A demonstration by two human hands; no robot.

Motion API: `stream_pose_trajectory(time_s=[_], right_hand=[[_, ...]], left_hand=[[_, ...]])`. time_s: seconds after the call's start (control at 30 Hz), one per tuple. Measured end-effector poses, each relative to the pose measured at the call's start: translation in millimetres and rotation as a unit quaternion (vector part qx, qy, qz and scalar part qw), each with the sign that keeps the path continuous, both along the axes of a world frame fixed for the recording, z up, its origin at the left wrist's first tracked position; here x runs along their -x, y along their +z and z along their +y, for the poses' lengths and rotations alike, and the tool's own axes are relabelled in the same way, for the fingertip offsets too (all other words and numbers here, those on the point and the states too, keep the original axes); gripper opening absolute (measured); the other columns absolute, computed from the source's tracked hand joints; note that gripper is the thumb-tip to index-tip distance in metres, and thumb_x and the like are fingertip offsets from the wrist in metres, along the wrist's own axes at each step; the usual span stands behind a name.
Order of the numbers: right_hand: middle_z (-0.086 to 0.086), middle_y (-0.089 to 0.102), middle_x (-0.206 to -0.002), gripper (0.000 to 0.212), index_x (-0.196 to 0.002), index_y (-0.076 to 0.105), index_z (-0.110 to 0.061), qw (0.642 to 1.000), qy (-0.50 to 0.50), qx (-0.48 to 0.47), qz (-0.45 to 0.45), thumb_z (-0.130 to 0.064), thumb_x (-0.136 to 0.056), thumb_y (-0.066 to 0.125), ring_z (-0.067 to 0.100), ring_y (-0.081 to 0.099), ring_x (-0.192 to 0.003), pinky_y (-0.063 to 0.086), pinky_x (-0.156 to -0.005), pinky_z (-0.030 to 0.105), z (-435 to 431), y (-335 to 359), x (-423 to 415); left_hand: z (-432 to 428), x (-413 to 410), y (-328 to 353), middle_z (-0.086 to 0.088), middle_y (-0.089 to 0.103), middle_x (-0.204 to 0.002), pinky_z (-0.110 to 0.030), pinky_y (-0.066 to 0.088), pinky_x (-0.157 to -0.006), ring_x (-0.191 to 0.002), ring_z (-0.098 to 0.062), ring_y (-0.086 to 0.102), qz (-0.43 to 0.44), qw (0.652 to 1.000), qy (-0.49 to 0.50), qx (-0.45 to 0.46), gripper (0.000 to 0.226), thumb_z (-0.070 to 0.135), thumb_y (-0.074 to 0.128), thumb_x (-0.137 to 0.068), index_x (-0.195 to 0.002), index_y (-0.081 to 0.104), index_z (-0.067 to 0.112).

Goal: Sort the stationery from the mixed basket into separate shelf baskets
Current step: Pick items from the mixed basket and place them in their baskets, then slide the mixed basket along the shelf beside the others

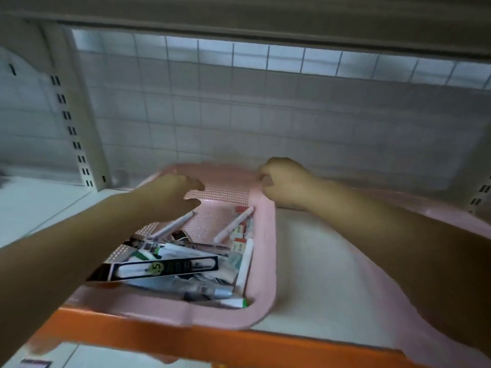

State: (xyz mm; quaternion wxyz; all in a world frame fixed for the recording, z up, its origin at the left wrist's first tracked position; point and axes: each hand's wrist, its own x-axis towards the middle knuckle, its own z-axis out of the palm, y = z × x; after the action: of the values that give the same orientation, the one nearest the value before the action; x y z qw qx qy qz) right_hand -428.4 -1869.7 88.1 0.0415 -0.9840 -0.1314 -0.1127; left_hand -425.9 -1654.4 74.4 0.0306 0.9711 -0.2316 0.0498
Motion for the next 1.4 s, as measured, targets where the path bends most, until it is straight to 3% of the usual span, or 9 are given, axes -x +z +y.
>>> stream_pose_trajectory(time_s=[0.4,0.63,0.77,0.83,0.9,0.97,1.1,1.23,1.4], right_hand=[[0.004,0.052,-0.129,0.035,-0.123,0.057,-0.019,0.984,0.0,0.045,0.172,-0.011,-0.089,0.054,0.023,0.053,-0.111,0.048,-0.087,0.036,80.5,-57.7,-6.6],[-0.001,0.054,-0.096,0.012,-0.098,0.063,-0.015,0.978,-0.013,0.106,0.182,-0.013,-0.087,0.058,0.018,0.051,-0.095,0.04,-0.073,0.029,76.0,-68.9,-9.1],[0.001,0.059,-0.099,0.016,-0.103,0.064,-0.012,0.998,0.008,-0.03,0.05,-0.017,-0.088,0.061,0.017,0.053,-0.096,0.044,-0.082,0.031,81.7,-64.1,-10.2],[-0.002,0.06,-0.089,0.021,-0.106,0.066,-0.008,0.963,-0.024,-0.268,0.015,-0.012,-0.085,0.065,0.013,0.056,-0.084,0.048,-0.078,0.028,92.2,-53.2,-6.0],[-0.004,0.059,-0.079,0.019,-0.102,0.065,-0.008,0.879,-0.039,-0.474,0.047,-0.005,-0.083,0.067,0.006,0.057,-0.069,0.05,-0.064,0.02,102.3,-44.3,-2.0],[-0.004,0.061,-0.075,0.015,-0.096,0.062,-0.012,0.837,-0.035,-0.539,0.088,-0.002,-0.084,0.064,-0.003,0.056,-0.053,0.044,-0.049,0.01,112.2,-40.1,0.6],[-0.002,0.061,-0.071,0.016,-0.102,0.064,0.0,0.834,-0.018,-0.547,0.071,-0.003,-0.086,0.062,0.003,0.056,-0.059,0.043,-0.052,0.013,130.2,-38.1,-8.3],[0.007,0.062,-0.076,0.023,-0.096,0.067,-0.001,0.938,-0.115,-0.312,-0.095,-0.016,-0.094,0.05,0.027,0.06,-0.076,0.045,-0.069,0.035,130.5,-51.2,-37.3],[-0.001,0.055,-0.078,0.023,-0.115,0.061,-0.012,0.913,-0.123,-0.349,0.174,-0.015,-0.096,0.047,0.011,0.052,-0.063,0.043,-0.05,0.019,144.0,-62.7,-48.9]], left_hand=[[68.4,-11.1,-34.4,-0.004,0.052,-0.134,-0.027,0.035,-0.101,-0.122,-0.019,0.047,0.081,0.995,-0.039,-0.052,0.039,0.022,0.045,-0.095,-0.134,0.047,0.016],[49.0,-43.0,-55.6,-0.003,0.055,-0.093,-0.03,0.042,-0.079,-0.086,-0.02,0.048,0.077,0.995,-0.031,-0.059,0.034,0.039,0.029,-0.1,-0.087,0.049,0.015],[48.2,-51.5,-58.4,-0.002,0.059,-0.122,-0.029,0.043,-0.09,-0.108,-0.021,0.054,0.082,0.994,-0.03,0.068,0.031,0.028,0.043,-0.096,-0.124,0.052,0.018],[48.7,-51.9,-54.4,-0.001,0.058,-0.123,-0.027,0.04,-0.098,-0.112,-0.018,0.053,0.132,0.969,-0.039,0.205,0.04,0.02,0.05,-0.094,-0.134,0.045,0.016],[50.0,-48.7,-48.1,-0.001,0.06,-0.117,-0.033,0.038,-0.104,-0.112,-0.016,0.054,0.222,0.912,-0.064,0.34,0.043,0.014,0.055,-0.092,-0.133,0.046,0.013],[53.4,-44.7,-43.9,-0.001,0.064,-0.11,-0.035,0.041,-0.103,-0.108,-0.016,0.058,0.281,0.862,-0.086,0.414,0.04,0.012,0.059,-0.089,-0.128,0.051,0.014],[56.2,-39.4,-40.5,-0.007,0.066,-0.078,-0.031,0.051,-0.074,-0.07,-0.016,0.062,0.312,0.818,-0.07,0.478,0.006,0.009,0.056,-0.09,-0.091,0.061,0.012],[58.3,-48.5,-42.9,-0.006,0.05,-0.061,-0.026,0.046,-0.047,-0.048,-0.018,0.049,0.185,0.777,0.03,0.601,0.01,0.009,0.044,-0.097,-0.089,0.049,0.006],[61.4,-51.7,-43.0,-0.004,0.045,-0.06,-0.029,0.039,-0.054,-0.044,-0.016,0.044,0.221,0.683,0.013,0.696,0.019,0.017,0.041,-0.099,-0.082,0.05,0.014]])
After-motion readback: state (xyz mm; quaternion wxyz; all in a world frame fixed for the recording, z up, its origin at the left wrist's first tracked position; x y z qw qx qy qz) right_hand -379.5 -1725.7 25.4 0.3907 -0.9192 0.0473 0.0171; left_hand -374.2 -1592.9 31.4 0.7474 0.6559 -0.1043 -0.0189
